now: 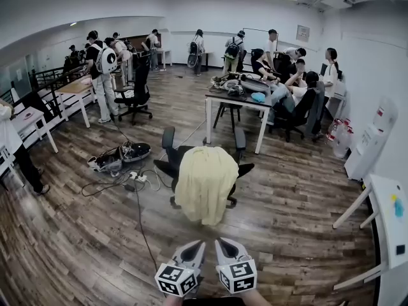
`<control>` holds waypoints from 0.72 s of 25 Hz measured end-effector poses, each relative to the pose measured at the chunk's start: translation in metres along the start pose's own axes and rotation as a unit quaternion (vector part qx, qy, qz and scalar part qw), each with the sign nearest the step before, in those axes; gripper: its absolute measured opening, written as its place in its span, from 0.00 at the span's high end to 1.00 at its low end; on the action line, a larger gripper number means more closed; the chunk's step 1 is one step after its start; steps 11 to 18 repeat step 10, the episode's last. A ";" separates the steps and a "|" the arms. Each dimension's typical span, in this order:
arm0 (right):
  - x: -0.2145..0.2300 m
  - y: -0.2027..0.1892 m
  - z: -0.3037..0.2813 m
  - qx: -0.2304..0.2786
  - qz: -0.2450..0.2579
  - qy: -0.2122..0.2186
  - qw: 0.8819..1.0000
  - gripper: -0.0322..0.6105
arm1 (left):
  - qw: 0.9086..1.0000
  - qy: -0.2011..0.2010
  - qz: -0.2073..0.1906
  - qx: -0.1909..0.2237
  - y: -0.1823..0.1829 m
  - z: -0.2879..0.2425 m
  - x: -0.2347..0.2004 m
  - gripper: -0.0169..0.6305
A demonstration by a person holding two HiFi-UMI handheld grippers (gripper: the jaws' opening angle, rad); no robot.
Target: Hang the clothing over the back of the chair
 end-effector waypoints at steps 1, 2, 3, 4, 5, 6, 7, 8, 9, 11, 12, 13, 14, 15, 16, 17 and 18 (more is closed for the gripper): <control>0.001 0.000 0.000 -0.001 0.000 -0.003 1.000 0.94 | 1.000 -0.001 0.000 0.000 0.001 0.000 0.000 0.96; 0.002 0.000 0.001 -0.001 -0.001 -0.005 1.000 0.94 | 1.000 -0.001 0.000 -0.001 0.001 -0.001 -0.001 0.96; 0.003 -0.001 0.002 -0.002 -0.001 -0.007 1.000 0.94 | 1.000 -0.001 0.000 -0.001 0.001 -0.001 -0.001 0.96; 0.003 -0.002 0.003 -0.002 -0.002 -0.008 1.000 0.94 | 1.000 -0.002 0.000 -0.002 0.000 -0.001 -0.001 0.96; 0.003 -0.003 0.004 -0.003 -0.002 -0.010 1.000 0.94 | 1.000 -0.003 0.001 -0.004 -0.002 -0.001 -0.001 0.96; 0.003 -0.004 0.004 -0.003 -0.002 -0.012 1.000 0.94 | 1.000 -0.004 0.002 -0.006 -0.004 0.000 -0.001 0.96; 0.002 -0.005 0.005 -0.004 -0.002 -0.014 1.000 0.94 | 1.000 -0.006 0.003 -0.009 -0.005 0.001 -0.001 0.96; 0.001 -0.006 0.004 -0.005 -0.003 -0.016 1.000 0.94 | 1.000 -0.008 0.004 -0.012 -0.007 0.002 -0.002 0.96; 0.000 -0.007 0.004 -0.006 -0.004 -0.017 1.000 0.94 | 1.000 -0.010 0.006 -0.014 -0.008 0.003 -0.002 0.96; -0.002 -0.008 0.004 -0.007 -0.005 -0.019 1.000 0.94 | 1.000 -0.012 0.007 -0.017 -0.010 0.004 -0.003 0.96; -0.002 -0.008 0.004 -0.007 -0.005 -0.019 1.000 0.94 | 1.000 -0.012 0.007 -0.017 -0.010 0.004 -0.003 0.96; -0.002 -0.008 0.004 -0.007 -0.005 -0.019 1.000 0.94 | 1.000 -0.012 0.007 -0.017 -0.010 0.004 -0.003 0.96; -0.002 -0.008 0.004 -0.007 -0.005 -0.019 1.000 0.94 | 1.000 -0.012 0.007 -0.017 -0.010 0.004 -0.003 0.96; -0.002 -0.008 0.004 -0.007 -0.005 -0.019 1.000 0.94 | 1.000 -0.012 0.007 -0.017 -0.010 0.004 -0.003 0.96; -0.002 -0.008 0.004 -0.007 -0.005 -0.019 1.000 0.94 | 1.000 -0.012 0.007 -0.017 -0.010 0.004 -0.003 0.96; -0.002 -0.008 0.004 -0.007 -0.005 -0.019 1.000 0.94 | 1.000 -0.012 0.007 -0.017 -0.010 0.004 -0.003 0.96; -0.002 -0.008 0.004 -0.007 -0.005 -0.019 1.000 0.94 | 1.000 -0.012 0.007 -0.017 -0.010 0.004 -0.003 0.96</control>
Point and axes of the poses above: the fingertips, and each gripper's own axes: z backward along the fingers, x to its right, y out of its top, the point moved 3 cm from there along z, backward along the fingers, and after that the axes turned 1 degree about -y, right-handed, at the moved point
